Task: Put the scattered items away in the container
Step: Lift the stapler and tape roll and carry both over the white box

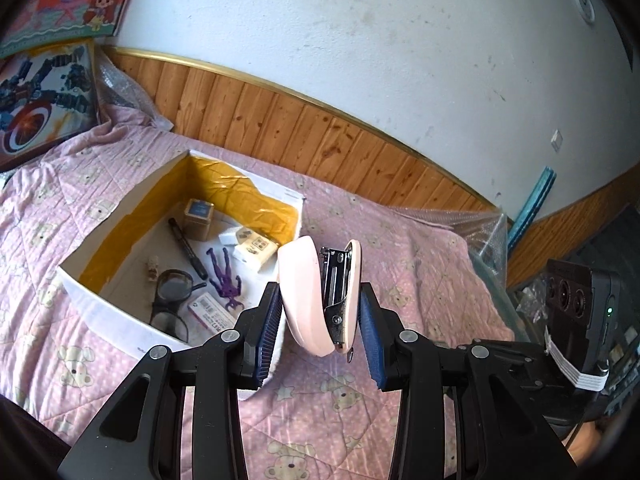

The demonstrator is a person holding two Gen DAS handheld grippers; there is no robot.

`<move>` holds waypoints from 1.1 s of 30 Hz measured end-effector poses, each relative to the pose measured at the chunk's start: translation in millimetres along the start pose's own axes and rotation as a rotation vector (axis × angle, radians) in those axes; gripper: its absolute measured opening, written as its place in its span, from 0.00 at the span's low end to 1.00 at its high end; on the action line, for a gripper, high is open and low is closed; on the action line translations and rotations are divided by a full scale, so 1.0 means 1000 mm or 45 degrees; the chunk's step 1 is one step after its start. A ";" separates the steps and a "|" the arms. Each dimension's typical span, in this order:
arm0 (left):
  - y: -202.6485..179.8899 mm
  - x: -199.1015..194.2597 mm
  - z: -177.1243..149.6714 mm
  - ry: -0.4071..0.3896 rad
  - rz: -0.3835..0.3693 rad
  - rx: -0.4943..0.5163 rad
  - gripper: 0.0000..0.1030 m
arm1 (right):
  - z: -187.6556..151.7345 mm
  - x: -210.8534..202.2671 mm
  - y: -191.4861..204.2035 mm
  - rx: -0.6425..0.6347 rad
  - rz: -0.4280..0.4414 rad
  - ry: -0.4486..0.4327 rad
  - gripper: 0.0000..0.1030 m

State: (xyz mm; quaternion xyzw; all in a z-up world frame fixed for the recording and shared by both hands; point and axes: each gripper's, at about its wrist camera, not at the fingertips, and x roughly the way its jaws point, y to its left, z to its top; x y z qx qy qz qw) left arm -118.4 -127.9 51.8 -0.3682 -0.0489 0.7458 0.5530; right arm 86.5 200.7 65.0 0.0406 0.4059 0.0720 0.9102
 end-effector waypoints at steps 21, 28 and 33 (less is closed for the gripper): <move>0.090 0.020 0.076 0.023 0.210 -0.002 0.38 | 0.078 0.059 0.029 -0.165 0.001 0.018 0.16; 0.110 0.067 0.089 0.183 0.258 -0.002 0.38 | 0.107 0.093 0.024 -0.249 -0.061 0.085 0.16; 0.118 0.101 0.096 0.287 0.288 0.017 0.38 | 0.123 0.123 0.016 -0.319 -0.116 0.164 0.16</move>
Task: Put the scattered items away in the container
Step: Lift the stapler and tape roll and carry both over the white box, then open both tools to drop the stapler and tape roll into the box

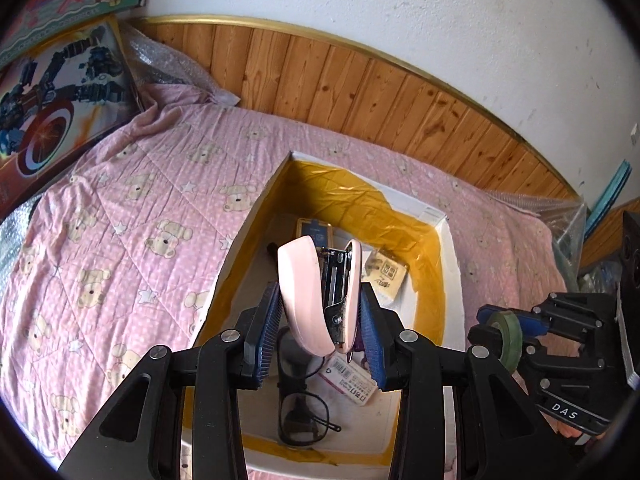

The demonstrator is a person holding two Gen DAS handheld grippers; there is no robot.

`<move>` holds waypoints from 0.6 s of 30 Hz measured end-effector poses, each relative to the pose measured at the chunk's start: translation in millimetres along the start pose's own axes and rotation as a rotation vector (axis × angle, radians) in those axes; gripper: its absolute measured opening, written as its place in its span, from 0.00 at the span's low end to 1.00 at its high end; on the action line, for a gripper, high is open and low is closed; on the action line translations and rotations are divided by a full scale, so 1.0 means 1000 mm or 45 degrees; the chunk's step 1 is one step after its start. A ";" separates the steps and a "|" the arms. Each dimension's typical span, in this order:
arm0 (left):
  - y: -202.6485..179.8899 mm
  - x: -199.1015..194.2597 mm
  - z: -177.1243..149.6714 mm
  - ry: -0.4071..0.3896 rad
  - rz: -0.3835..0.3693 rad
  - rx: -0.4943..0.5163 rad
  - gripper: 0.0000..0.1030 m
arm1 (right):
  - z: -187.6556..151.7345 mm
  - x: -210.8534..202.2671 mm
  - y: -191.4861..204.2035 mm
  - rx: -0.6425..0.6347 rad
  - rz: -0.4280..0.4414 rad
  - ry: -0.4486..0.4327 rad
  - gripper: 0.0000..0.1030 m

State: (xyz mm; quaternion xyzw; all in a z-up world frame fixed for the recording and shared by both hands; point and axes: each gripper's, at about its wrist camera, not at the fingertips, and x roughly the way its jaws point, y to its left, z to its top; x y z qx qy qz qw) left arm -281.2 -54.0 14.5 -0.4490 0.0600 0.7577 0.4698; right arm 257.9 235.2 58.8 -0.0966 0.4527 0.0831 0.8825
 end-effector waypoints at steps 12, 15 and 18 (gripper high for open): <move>0.006 0.075 0.012 0.266 0.103 0.017 0.38 | 0.025 0.075 -0.021 -0.158 -0.085 0.261 0.16; 0.007 0.093 0.011 0.315 0.145 0.029 0.39 | 0.027 0.092 -0.027 -0.194 -0.118 0.326 0.16; 0.006 0.104 0.012 0.336 0.196 0.049 0.41 | 0.027 0.106 -0.032 -0.209 -0.131 0.389 0.16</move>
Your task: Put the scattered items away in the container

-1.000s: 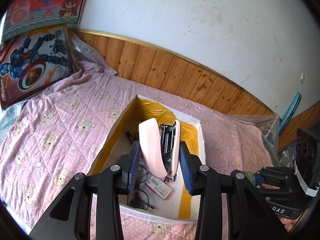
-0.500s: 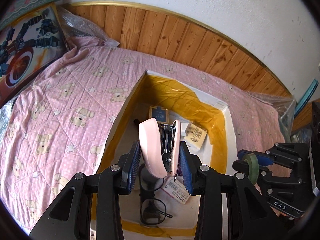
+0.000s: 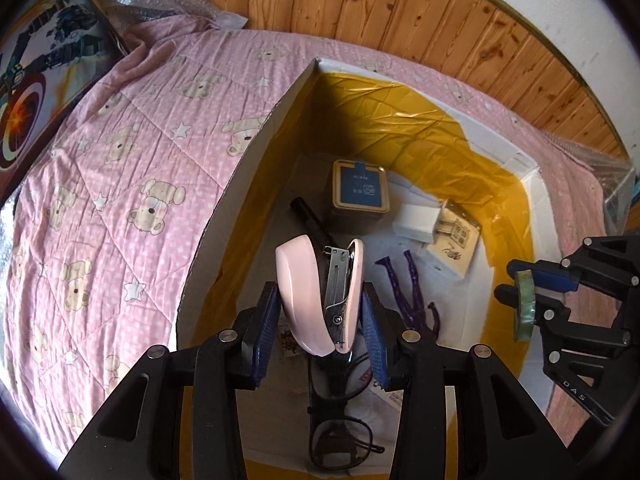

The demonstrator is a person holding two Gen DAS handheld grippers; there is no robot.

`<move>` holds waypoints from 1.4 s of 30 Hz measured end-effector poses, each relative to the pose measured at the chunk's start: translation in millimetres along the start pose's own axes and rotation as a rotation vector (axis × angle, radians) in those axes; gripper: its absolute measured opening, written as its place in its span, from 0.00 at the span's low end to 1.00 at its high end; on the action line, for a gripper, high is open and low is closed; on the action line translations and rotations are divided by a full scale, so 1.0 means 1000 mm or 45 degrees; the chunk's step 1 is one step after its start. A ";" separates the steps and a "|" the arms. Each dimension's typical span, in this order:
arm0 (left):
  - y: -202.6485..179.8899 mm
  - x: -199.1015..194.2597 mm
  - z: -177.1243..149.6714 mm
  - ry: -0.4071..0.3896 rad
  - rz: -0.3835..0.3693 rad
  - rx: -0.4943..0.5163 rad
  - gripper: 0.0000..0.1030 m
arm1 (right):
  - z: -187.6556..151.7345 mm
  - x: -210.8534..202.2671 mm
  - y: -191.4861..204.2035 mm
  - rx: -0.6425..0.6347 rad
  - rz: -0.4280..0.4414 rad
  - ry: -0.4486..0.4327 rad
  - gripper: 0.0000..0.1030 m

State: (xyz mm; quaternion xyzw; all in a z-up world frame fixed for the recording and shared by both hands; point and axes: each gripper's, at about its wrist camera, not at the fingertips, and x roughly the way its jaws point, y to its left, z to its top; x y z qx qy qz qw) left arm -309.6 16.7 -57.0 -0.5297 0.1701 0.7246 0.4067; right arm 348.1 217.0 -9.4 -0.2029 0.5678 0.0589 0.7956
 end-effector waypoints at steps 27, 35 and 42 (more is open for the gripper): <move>-0.019 -0.039 -0.007 -0.053 0.010 0.104 0.45 | -0.011 -0.014 0.001 0.042 -0.028 0.016 0.27; -0.035 -0.074 -0.031 -0.153 0.063 0.192 0.49 | -0.032 -0.041 0.018 0.087 0.008 -0.070 0.40; -0.046 -0.110 -0.061 -0.251 0.094 0.244 0.54 | -0.064 -0.078 0.037 0.201 0.051 -0.205 0.58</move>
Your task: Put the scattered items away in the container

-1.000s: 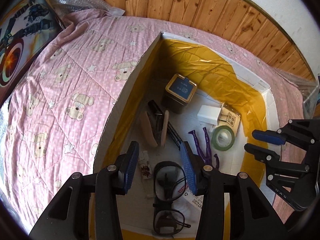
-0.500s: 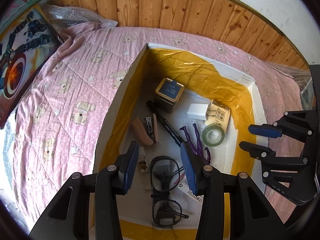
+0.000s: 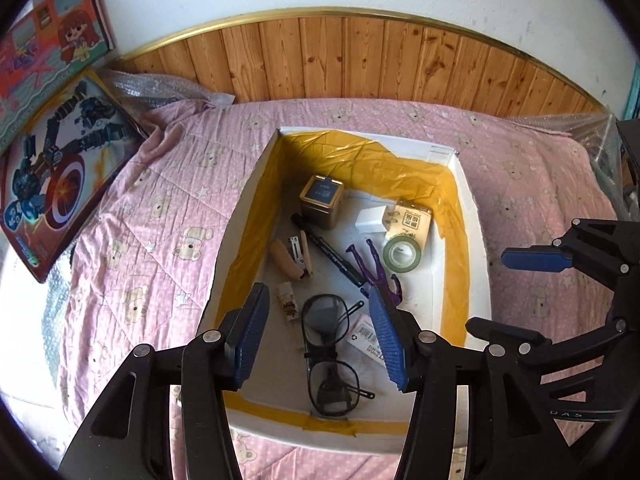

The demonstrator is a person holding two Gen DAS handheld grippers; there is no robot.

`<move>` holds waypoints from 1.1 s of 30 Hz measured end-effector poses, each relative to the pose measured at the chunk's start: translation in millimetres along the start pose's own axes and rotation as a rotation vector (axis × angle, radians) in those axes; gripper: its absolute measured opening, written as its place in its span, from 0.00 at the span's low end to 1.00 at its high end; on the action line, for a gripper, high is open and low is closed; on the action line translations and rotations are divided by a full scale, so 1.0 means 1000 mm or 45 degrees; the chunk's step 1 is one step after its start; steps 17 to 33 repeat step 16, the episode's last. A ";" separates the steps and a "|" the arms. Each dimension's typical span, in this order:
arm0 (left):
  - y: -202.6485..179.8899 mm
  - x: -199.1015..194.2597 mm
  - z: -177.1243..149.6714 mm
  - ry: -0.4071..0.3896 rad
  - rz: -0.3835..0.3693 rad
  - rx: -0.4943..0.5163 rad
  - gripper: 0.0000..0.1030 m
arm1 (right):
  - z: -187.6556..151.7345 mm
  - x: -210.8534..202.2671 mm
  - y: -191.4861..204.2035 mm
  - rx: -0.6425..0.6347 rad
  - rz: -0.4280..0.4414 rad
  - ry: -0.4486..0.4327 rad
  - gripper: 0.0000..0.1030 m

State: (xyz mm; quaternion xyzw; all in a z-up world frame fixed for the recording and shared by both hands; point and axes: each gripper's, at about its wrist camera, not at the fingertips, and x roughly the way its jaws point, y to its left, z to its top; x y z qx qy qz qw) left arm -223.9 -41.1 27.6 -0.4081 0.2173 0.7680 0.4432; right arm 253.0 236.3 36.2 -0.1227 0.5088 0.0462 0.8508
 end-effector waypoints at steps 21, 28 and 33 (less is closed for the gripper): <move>-0.009 -0.051 -0.043 -0.094 0.026 -0.028 0.60 | -0.061 -0.026 0.033 0.114 0.031 -0.104 0.64; -0.009 -0.051 -0.043 -0.094 0.026 -0.028 0.60 | -0.061 -0.026 0.033 0.114 0.031 -0.104 0.64; -0.009 -0.051 -0.043 -0.094 0.026 -0.028 0.60 | -0.061 -0.026 0.033 0.114 0.031 -0.104 0.64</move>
